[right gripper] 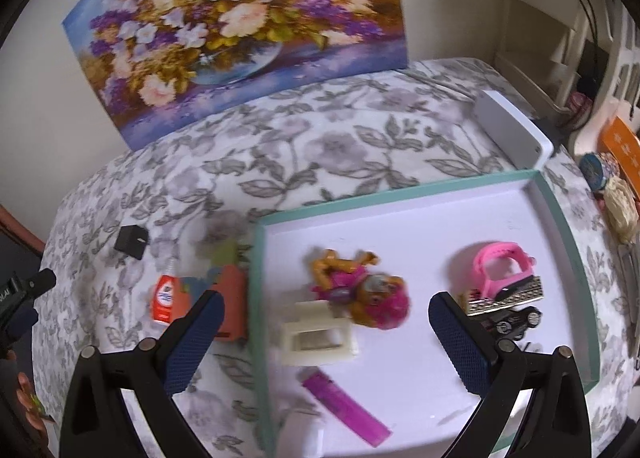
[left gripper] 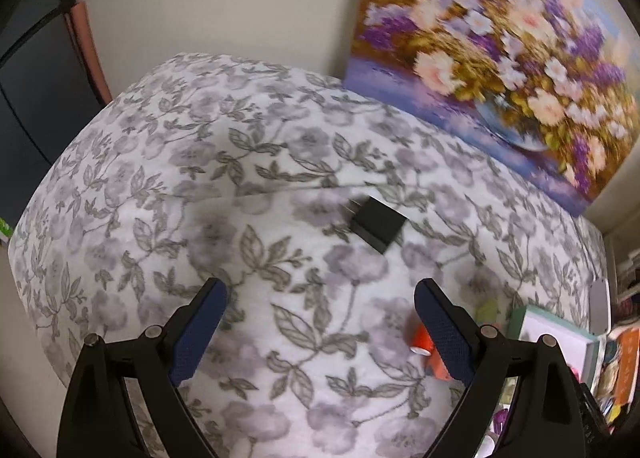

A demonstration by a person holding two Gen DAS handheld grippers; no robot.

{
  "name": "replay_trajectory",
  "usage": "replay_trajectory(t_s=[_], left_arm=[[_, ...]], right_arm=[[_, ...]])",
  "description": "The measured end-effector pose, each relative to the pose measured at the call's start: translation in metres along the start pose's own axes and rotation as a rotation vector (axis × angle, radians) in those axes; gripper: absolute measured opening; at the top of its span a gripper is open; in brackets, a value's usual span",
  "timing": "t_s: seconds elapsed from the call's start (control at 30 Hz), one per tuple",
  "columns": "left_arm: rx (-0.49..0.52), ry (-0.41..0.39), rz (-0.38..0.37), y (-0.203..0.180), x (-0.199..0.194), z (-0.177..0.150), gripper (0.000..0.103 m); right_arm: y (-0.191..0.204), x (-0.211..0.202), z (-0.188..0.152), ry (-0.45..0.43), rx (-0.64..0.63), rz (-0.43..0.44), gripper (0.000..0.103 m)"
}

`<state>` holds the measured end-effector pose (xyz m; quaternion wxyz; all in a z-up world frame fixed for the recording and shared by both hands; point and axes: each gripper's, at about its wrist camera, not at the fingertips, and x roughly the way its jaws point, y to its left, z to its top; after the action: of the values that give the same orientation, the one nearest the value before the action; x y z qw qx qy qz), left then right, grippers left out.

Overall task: Organize rigid objects
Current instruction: 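Move both tools out of the tray toward the black charger and glue bottle, then grasp the red glue bottle with the right tool while the left tool approaches the black charger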

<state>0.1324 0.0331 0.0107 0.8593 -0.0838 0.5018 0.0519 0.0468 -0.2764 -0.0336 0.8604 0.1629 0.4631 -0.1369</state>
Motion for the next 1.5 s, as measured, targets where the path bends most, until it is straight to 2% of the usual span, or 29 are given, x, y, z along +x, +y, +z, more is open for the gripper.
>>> replay_trajectory(t_s=[0.3,0.6,0.97,1.27,1.5], left_arm=[[-0.04,0.012,0.012,0.039,0.007,0.017,0.095],[-0.067,0.051,-0.007,0.057,0.023,0.021,0.095],[-0.034,0.125,-0.009,0.051,0.051,0.021,0.095],[-0.029,0.142,-0.028,0.049,0.055,0.02,0.095],[-0.029,0.154,-0.034,0.05,0.058,0.019,0.095]], right_arm=[[0.055,0.003,0.003,-0.005,-0.073,0.078,0.103],[0.106,0.02,-0.005,0.022,-0.174,0.128,0.103],[0.115,0.054,-0.011,0.088,-0.272,0.039,0.103],[0.129,0.067,-0.027,0.119,-0.414,-0.004,0.103],[0.137,0.076,-0.037,0.12,-0.501,-0.082,0.103]])
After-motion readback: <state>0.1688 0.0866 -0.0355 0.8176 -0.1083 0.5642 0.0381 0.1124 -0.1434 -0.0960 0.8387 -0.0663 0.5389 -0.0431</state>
